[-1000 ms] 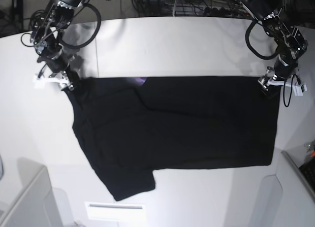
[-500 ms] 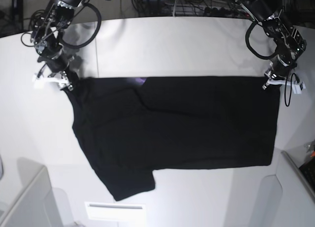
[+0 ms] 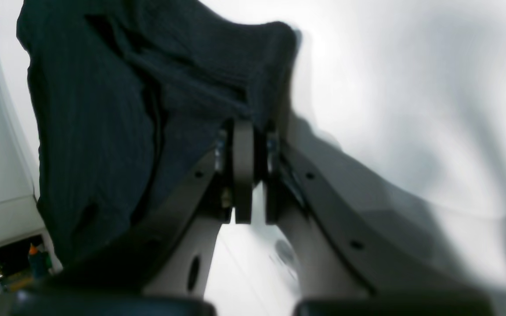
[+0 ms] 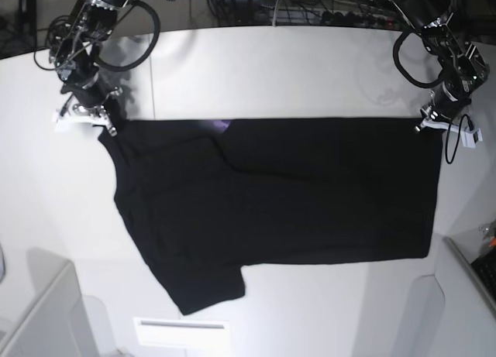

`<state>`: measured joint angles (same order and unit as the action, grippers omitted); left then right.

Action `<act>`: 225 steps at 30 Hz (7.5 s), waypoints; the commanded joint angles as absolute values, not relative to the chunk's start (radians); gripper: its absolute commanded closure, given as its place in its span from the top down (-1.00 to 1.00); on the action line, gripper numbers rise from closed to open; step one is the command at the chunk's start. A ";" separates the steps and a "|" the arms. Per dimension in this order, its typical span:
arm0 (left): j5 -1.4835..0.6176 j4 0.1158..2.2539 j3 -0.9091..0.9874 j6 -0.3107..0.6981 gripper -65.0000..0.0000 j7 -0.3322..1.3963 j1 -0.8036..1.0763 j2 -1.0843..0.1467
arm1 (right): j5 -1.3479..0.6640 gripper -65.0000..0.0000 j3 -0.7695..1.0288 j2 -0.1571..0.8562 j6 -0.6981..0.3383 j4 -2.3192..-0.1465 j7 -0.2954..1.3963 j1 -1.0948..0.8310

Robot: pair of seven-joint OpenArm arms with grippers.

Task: Fold the T-shirt properly
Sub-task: 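Drag the shirt further by its collar edge, then release both grippers, then move both grippers down the shirt's sides toward the hem corners, then grasp the hem corners with the left and right grippers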

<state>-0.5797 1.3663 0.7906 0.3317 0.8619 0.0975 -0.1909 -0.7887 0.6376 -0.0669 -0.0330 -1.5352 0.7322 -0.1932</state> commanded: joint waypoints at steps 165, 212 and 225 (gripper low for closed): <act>-0.567 1.465 0.789 0.326 0.62 0.863 0.070 -0.458 | -0.802 -1.00 -0.387 0.280 -0.134 -0.680 0.475 0.542; -0.567 0.602 0.133 0.321 0.51 0.562 -0.487 -0.541 | -0.802 -1.00 -0.387 0.280 -0.134 -0.684 0.475 0.545; -0.567 0.608 0.130 0.321 -1.00 0.562 -0.484 -0.507 | -0.802 -1.00 -0.387 0.285 -0.134 -0.684 0.467 0.544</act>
<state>-0.5758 0.6022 0.1337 0.3183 0.5274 -0.4736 -0.4992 -0.8223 -0.3862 0.2768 -0.1429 -0.6834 0.4316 0.5362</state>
